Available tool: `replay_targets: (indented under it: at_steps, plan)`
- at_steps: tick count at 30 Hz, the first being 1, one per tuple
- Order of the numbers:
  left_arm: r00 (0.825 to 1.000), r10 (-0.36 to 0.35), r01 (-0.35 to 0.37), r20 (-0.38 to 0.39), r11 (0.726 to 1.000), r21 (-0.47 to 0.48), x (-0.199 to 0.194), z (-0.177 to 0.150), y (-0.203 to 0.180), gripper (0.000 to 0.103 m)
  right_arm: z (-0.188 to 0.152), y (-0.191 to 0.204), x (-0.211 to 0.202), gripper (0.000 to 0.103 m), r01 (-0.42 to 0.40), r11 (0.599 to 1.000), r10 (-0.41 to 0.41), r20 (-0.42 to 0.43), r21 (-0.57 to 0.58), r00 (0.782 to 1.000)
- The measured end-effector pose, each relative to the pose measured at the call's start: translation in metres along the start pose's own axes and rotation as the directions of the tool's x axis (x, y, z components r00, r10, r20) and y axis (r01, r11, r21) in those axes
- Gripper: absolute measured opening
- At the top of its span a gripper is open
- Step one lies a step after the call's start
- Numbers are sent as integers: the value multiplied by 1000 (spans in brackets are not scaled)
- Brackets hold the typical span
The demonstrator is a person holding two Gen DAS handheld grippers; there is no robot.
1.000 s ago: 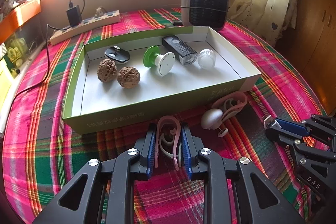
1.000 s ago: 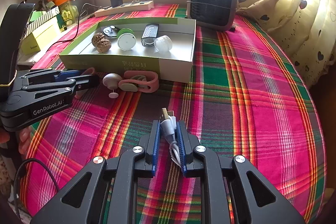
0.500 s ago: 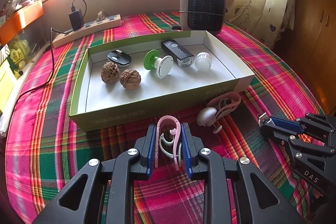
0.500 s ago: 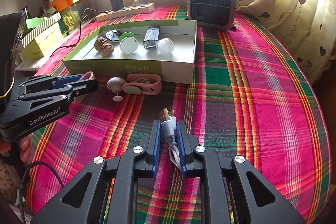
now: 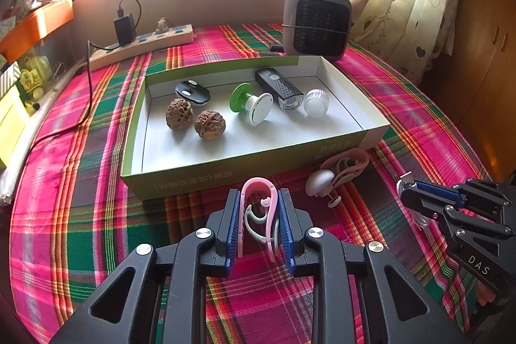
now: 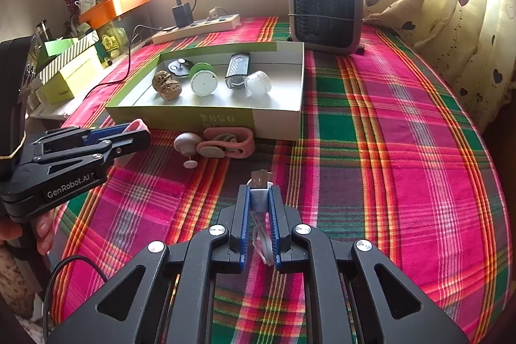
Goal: Organize objects
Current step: 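Carry the USB cable and pink ear hook up over the tray with both grippers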
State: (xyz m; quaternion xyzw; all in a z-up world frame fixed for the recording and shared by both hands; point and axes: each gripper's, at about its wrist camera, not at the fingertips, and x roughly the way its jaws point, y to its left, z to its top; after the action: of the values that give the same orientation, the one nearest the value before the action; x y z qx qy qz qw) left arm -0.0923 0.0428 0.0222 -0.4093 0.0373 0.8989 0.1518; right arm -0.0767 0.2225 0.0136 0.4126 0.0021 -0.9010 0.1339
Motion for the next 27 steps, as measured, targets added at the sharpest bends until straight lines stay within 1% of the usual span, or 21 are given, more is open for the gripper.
replay_targets:
  at_steps: [14,17,20,27]
  plan:
    - [1000,-2,2,14,1000,-9,-8,4,2,21,6,-1,-7,12,-22,1000,22,22,10,1000]
    - [1000,4,-4,22,1000,-15,-10,7,5,21,11,-2,-10,12,-30,999,29,37,12,999]
    - [1000,-8,9,25,999,-38,-13,11,11,21,17,0,-12,12,-37,999,36,47,8,998]
    - [999,19,-18,41,999,-43,-14,21,20,21,38,5,-16,12,-46,999,47,86,-16,995]
